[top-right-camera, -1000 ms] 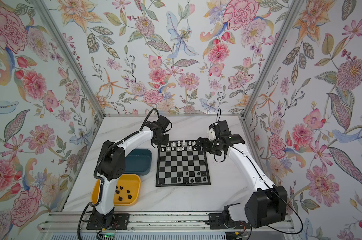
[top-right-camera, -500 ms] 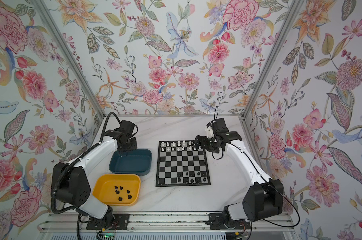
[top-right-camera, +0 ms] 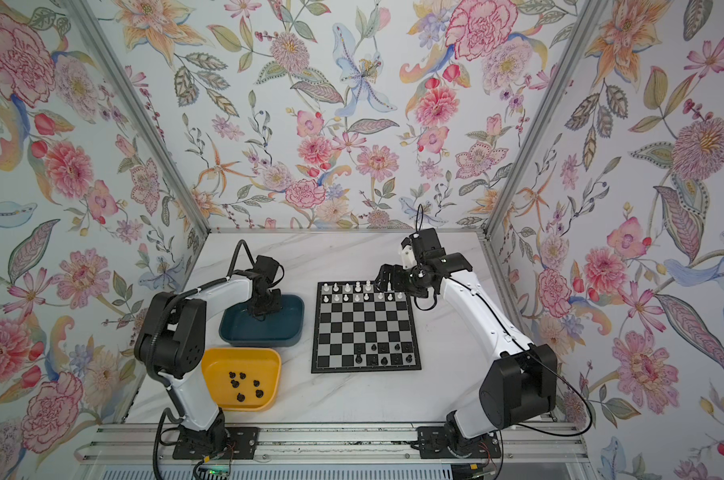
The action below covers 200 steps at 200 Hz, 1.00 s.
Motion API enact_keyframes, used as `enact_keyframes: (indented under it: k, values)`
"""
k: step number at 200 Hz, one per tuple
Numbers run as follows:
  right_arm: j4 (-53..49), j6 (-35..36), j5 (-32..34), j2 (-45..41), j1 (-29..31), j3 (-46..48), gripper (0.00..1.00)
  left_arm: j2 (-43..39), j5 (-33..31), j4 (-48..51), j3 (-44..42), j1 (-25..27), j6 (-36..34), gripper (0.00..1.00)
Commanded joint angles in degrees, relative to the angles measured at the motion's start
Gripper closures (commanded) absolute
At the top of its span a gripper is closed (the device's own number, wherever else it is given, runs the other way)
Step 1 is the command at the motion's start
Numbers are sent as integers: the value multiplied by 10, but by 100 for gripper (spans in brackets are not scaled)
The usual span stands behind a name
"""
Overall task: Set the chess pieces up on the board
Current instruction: 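Move the open left gripper back over the empty teal tub, then swing the open left gripper over the yellow tub of black pieces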
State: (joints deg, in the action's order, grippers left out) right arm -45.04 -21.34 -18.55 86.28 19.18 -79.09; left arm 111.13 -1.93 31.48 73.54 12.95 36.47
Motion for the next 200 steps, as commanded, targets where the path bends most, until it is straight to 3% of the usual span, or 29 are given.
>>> enact_keyframes:
  k: [1, 83, 112, 143, 200]
  values:
    - [11, -19, 21, 7, 5, -13, 1, 52, 5, -25, 88, -22, -27, 68]
    - [14, -49, 52, 42, 13, -64, 1, 283, 24, 97, 525, -58, -73, 67]
    - [12, -51, 55, 56, 16, -83, 1, 300, 36, 135, 605, -57, -79, 65]
    - [8, -42, 52, 68, 16, -96, 1, 229, 33, 135, 557, -56, -79, 63]
    - [16, -15, 24, 78, 16, -86, 1, -55, -5, 61, 215, -55, -43, 60]
